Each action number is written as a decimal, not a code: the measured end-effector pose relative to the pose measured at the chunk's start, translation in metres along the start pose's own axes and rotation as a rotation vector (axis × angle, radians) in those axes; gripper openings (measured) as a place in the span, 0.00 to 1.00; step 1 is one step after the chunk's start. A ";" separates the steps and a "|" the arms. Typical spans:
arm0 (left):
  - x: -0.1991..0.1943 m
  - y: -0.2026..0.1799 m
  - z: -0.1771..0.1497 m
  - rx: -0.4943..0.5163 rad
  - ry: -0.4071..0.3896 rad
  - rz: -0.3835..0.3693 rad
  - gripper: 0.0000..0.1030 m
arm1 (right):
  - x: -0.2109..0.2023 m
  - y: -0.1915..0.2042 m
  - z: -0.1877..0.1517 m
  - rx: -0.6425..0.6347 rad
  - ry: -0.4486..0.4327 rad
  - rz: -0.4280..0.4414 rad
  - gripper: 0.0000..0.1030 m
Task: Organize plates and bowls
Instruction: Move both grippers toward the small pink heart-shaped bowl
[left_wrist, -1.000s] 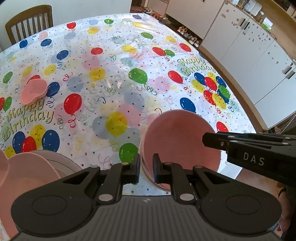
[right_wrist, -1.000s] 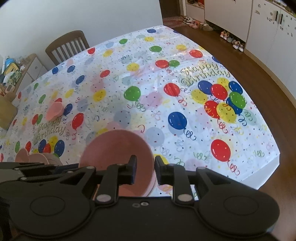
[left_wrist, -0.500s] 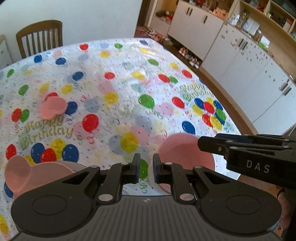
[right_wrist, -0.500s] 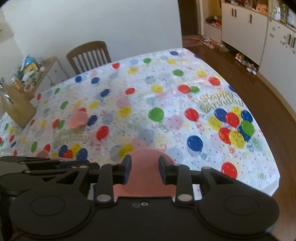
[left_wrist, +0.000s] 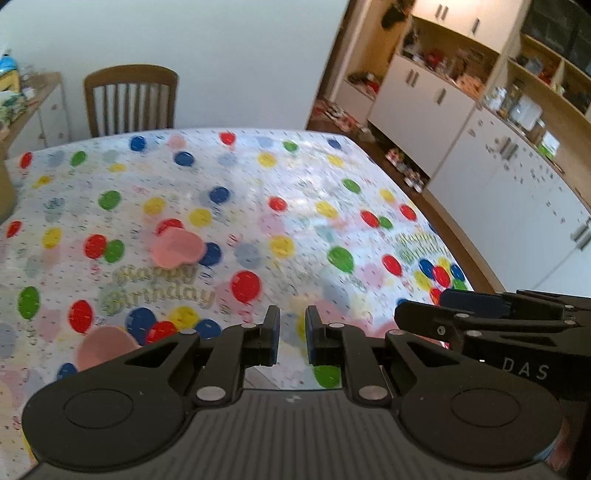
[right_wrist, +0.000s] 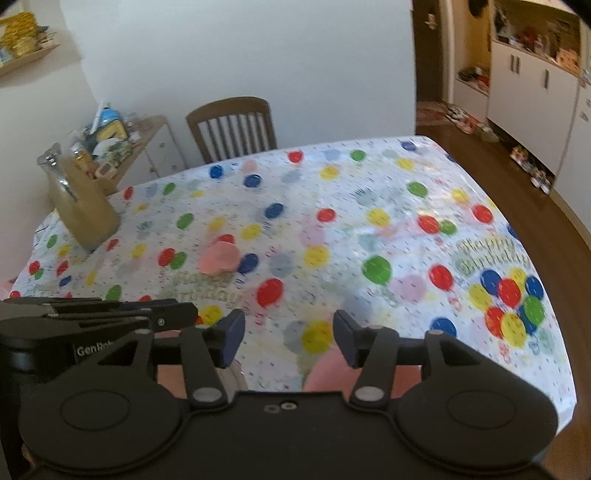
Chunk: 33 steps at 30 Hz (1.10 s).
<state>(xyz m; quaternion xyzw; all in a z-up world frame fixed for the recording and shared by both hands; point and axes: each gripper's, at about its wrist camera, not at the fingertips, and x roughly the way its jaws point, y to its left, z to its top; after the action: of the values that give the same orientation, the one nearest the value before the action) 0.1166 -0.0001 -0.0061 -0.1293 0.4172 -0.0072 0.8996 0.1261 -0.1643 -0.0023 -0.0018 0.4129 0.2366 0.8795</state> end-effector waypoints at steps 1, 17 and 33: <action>-0.002 0.005 0.002 -0.010 -0.007 0.006 0.13 | 0.001 0.004 0.003 -0.010 -0.003 0.006 0.55; 0.006 0.072 0.019 -0.136 -0.100 0.151 0.73 | 0.055 0.035 0.041 -0.149 0.009 0.134 0.89; 0.088 0.123 0.045 -0.278 -0.002 0.266 0.73 | 0.165 0.026 0.094 -0.186 0.151 0.173 0.97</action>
<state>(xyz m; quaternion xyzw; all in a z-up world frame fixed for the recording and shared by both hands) 0.1960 0.1187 -0.0731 -0.1959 0.4265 0.1697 0.8665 0.2741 -0.0537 -0.0554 -0.0654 0.4528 0.3480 0.8183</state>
